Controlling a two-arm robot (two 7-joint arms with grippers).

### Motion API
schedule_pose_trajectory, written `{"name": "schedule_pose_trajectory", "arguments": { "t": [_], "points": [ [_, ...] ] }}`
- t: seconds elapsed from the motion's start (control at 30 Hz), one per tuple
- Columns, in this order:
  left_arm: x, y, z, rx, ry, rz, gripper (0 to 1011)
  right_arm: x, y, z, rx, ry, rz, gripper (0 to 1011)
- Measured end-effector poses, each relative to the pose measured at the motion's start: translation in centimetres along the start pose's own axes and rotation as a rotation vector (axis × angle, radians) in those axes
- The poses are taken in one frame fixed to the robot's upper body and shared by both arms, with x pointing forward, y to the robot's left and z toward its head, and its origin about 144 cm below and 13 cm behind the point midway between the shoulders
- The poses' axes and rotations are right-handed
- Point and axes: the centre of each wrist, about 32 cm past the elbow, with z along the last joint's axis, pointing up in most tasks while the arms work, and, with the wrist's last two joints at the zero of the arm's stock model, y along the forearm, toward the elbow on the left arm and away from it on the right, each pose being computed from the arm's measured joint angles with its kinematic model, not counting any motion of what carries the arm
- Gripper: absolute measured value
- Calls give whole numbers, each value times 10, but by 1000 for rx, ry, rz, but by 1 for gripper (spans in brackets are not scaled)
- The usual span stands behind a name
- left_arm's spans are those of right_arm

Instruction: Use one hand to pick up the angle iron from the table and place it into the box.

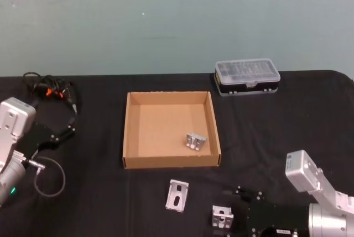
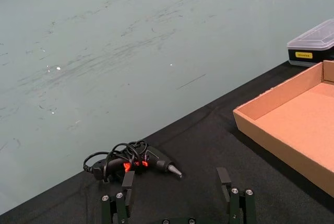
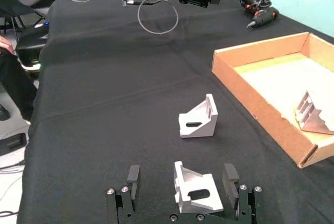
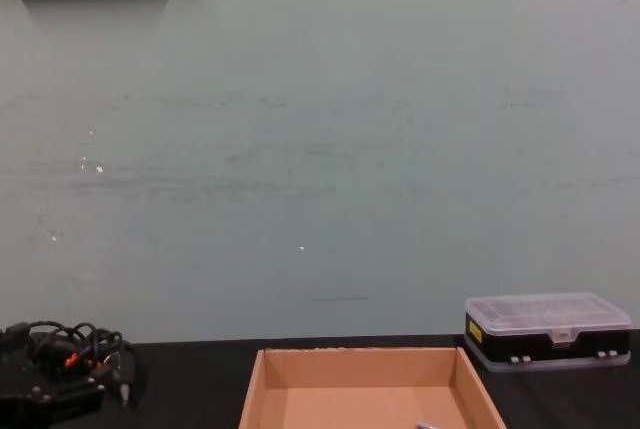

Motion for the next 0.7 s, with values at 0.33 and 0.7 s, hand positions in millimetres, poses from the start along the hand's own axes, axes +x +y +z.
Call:
{"name": "schedule_pose_trajectory", "arguments": {
  "t": [0.33, 0.7],
  "points": [
    [0, 0, 0, 0, 0, 0, 1000, 1, 2, -2, -11, 8, -4, 1002],
    [0, 0, 0, 0, 0, 0, 1000, 1, 2, -1, -9, 7, -5, 997]
  ]
}}
